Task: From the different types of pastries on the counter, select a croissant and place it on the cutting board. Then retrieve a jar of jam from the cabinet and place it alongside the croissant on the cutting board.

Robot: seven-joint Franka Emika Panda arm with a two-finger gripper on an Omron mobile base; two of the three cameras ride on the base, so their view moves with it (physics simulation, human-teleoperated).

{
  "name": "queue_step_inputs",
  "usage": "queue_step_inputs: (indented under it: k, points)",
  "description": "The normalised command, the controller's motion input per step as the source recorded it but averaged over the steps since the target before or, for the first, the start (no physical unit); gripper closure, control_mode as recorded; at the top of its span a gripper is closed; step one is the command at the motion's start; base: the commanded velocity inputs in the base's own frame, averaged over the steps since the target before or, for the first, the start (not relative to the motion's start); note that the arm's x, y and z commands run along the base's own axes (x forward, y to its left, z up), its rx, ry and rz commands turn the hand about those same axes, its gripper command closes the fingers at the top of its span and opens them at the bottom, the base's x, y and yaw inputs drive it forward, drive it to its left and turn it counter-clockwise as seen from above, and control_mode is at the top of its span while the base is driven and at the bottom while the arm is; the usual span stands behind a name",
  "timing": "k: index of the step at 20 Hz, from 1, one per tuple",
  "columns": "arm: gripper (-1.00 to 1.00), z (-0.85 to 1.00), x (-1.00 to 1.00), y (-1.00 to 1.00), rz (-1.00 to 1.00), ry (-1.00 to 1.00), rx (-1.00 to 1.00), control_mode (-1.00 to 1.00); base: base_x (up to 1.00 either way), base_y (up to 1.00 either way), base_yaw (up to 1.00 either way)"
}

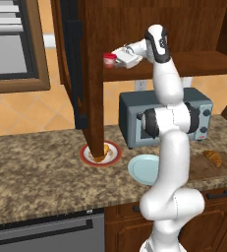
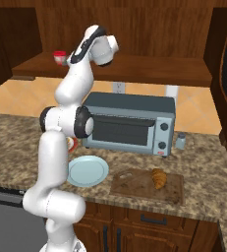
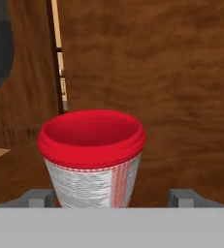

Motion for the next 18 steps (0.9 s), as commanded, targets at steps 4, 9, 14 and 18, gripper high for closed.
queue_step_inputs:
  k: [4, 9, 14, 18]
  points:
    - [1.0, 0.0, 0.11, 0.4, 0.0, 0.21, 0.02, -1.0, 0.0, 0.0, 0.0]
    - [1.0, 0.23, -0.01, 0.3, -0.21, 0.11, 0.07, -1.0, 0.0, 0.0, 0.0]
    - [1.0, 0.11, -0.12, 0.05, -0.2, 0.0, -0.04, -1.0, 0.0, 0.0, 0.0]
    - [1.0, 0.06, 0.09, -0.23, -0.38, 0.0, -0.03, -1.0, 0.0, 0.0, 0.0]
